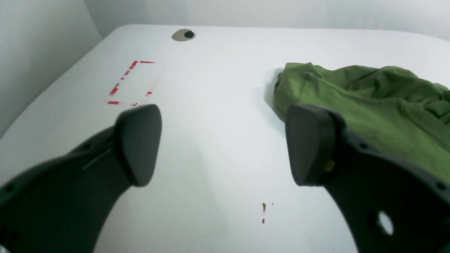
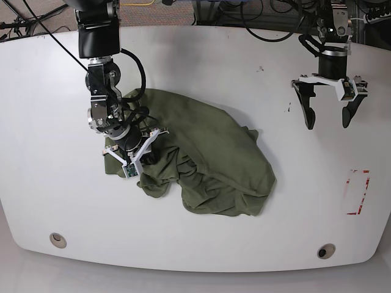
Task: Fold the T-shirt properly
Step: 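Close the right gripper on the green shirt fabric and lift slightly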
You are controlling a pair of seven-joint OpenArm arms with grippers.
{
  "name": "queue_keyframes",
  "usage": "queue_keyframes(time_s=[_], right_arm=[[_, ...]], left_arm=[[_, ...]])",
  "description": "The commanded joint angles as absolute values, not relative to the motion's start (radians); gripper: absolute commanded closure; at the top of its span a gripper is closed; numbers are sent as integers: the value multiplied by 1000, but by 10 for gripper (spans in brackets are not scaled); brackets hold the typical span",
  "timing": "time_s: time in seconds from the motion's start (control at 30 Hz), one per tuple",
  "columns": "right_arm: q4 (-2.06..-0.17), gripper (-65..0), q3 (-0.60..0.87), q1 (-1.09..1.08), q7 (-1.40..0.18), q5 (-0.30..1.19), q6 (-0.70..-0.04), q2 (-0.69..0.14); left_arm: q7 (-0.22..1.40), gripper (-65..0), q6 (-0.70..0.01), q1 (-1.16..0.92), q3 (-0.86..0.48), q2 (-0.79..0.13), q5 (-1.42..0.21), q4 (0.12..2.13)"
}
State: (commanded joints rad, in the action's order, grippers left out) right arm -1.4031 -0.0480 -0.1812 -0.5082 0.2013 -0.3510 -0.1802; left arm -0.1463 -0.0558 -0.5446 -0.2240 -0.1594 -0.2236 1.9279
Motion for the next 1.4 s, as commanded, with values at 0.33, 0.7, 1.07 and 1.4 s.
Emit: queue_keyframes(time_s=[0.33,0.7,1.07,1.4], right_arm=[[-1429,-12,-52,-169,-518,193,-349,-174],[-1554,-7,-51,-147,-545,192,-350,-177],[-1681,-6,-44,-97,-544,194,-345,-177],[-1757,-2,-38,-51,-538,189,-341,-184]], left_arm=[[-146,-521,-65,-544,-225,-160,-226,1927],[-140,-522,-97,-545,-221,-162,-223,1927],[-142,-525,-80,-543,-221,-163,-224,1928],[-145,-524,-68,-544,-228,-164,-226,1936]])
